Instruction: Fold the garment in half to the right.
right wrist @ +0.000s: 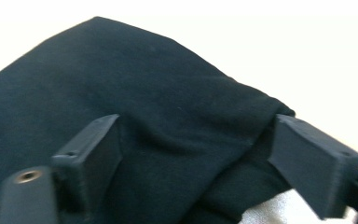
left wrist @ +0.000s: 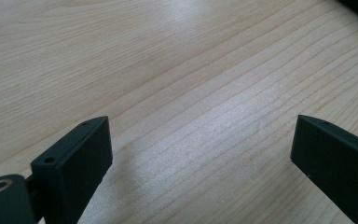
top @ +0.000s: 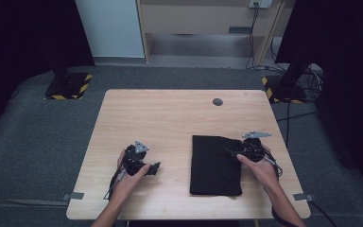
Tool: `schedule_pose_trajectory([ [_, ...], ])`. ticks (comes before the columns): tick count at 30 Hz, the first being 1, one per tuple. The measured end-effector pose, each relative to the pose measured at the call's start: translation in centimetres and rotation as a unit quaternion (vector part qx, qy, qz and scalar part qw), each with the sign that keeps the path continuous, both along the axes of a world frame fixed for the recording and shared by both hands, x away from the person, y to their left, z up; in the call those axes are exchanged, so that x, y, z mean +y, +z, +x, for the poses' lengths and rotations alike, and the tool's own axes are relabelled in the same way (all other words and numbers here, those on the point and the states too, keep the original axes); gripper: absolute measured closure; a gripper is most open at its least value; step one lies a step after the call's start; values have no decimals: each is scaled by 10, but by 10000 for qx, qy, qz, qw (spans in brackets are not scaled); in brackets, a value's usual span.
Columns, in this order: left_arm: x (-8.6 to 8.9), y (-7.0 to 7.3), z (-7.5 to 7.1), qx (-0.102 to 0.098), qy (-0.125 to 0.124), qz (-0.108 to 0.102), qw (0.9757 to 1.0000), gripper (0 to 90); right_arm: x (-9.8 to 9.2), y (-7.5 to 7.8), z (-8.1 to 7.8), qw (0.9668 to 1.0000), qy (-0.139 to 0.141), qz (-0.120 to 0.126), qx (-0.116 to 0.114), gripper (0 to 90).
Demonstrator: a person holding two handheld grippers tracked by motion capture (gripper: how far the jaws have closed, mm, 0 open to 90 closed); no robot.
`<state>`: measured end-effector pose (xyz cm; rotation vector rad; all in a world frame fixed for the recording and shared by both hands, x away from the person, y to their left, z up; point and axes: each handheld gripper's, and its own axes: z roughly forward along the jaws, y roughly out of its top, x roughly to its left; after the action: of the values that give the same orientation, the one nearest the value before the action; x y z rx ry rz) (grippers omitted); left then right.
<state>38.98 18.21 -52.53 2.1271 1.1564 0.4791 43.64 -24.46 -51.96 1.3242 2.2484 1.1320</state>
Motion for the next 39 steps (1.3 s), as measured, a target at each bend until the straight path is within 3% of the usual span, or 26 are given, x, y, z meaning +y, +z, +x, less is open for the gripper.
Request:
schedule_pose_trajectory([
  [5, 2, 2, -1, -34, 32, -19, 10000, 45, 7, 15, -16, 9987, 340, -28, -379, 86],
  [8, 3, 3, 0, -35, 48, -17, 10000, 45, 16, 14, -31, 9970, 641, -91, -423, 61],
  [11, 3, 3, 0, -32, 45, -7, 10000, 45, 25, 5, -38, 9943, 874, -458, -405, 51],
  [21, 4, 0, 0, -8, 57, 20, 10000, 44, 38, -16, -24, 9926, 969, -670, -284, 22],
  [39, 5, 1, 0, -33, 63, 73, 9999, 43, 70, -20, -12, 9910, 986, -827, -366, 4],
])
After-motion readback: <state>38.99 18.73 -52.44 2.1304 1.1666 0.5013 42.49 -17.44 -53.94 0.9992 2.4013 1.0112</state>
